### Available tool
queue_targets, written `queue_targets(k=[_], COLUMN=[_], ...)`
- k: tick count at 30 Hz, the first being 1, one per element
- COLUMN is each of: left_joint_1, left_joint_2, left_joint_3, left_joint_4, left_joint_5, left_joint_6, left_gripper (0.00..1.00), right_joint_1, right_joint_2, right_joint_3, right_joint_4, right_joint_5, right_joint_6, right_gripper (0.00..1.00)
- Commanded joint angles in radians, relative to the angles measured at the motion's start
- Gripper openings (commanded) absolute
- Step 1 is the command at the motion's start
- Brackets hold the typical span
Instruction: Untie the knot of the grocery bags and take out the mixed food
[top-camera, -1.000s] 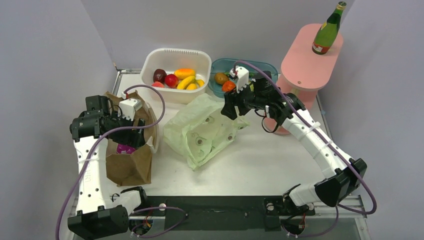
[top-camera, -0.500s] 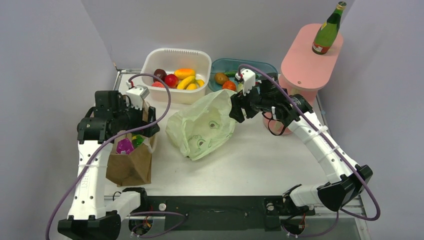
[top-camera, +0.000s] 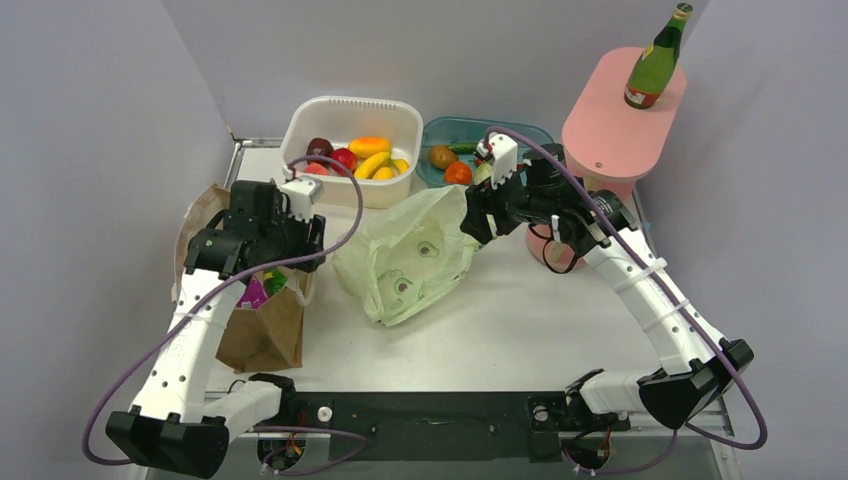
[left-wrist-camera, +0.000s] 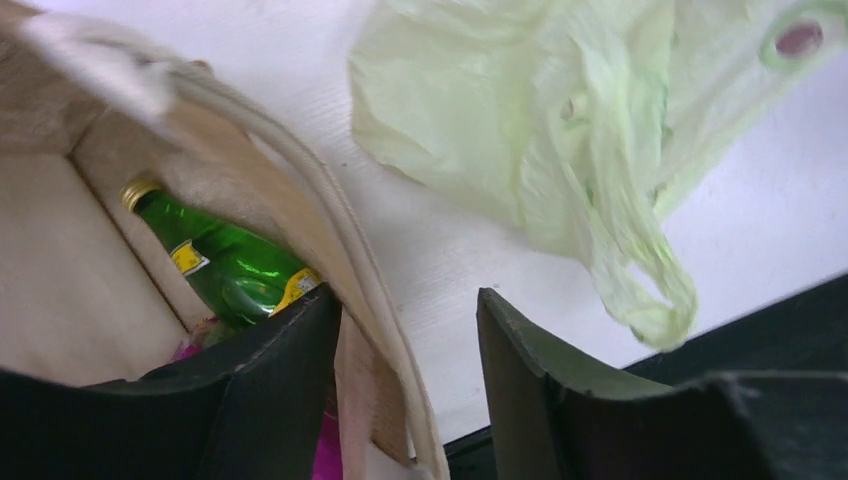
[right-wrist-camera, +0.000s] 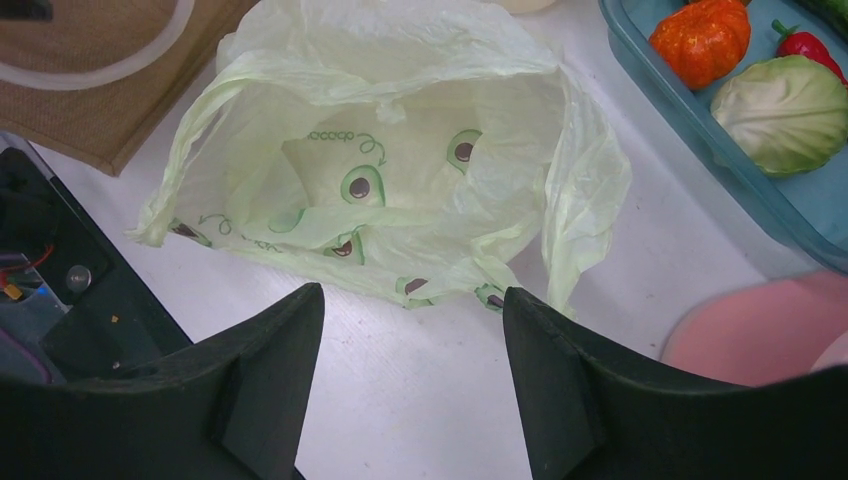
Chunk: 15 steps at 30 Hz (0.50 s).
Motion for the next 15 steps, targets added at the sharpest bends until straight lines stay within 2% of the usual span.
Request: queue_targets(k=[1, 2, 4, 7, 10, 13, 14, 15], left_joint_1=[-0.103, -0.115, -0.148, -0.205, -0.217, -0.266, -0.287, -0.291], left_joint_2=[-0.106, -0.119, -0.152, -0.183, -0.19, -0.181, -0.171, -0.168], left_joint_3=[-0.026, -0.035, -0.043, -0.063, -0.057, -0.037, -0.029, -0.004], left_joint_4=[-0.063, -0.08, -0.131, -0.183, -0.226, -0.285, -0.294, -0.289], left_joint_5=[0.088, 0.157, 0.265, 0.38, 0.477, 0.514, 0.499, 0.433], left_joint_6=[0.132, 0.174, 0.225, 0.262, 0.327, 0.402, 0.408, 0.388], left_gripper=[0.44, 0.36, 0.29, 0.23, 0.14, 0.11, 0.13, 0.22], right_joint_1=[0.011, 0.019, 0.032, 0.054, 0.076, 0.12, 0.131, 0.152], right_joint_2=[-0.039, -0.039, -0.034, -0.023, -0.009, 0.022, 0.038, 0.046], right_joint_3=[0.034, 0.032, 0.032, 0.032, 0.043, 0.075, 0.084, 0.105], right_joint_4=[0.039, 0.042, 0.052, 0.063, 0.076, 0.089, 0.094, 0.094], right_joint_5=[-0.018, -0.02, -0.024, -0.04, -0.046, -0.046, -0.044, -0.039], right_joint_6=[0.047, 0.055, 0.065, 0.084, 0.094, 0.102, 0.103, 0.103], right_gripper=[0.62, 0.62, 0.62, 0.62, 0.62, 0.62, 0.62, 0.62])
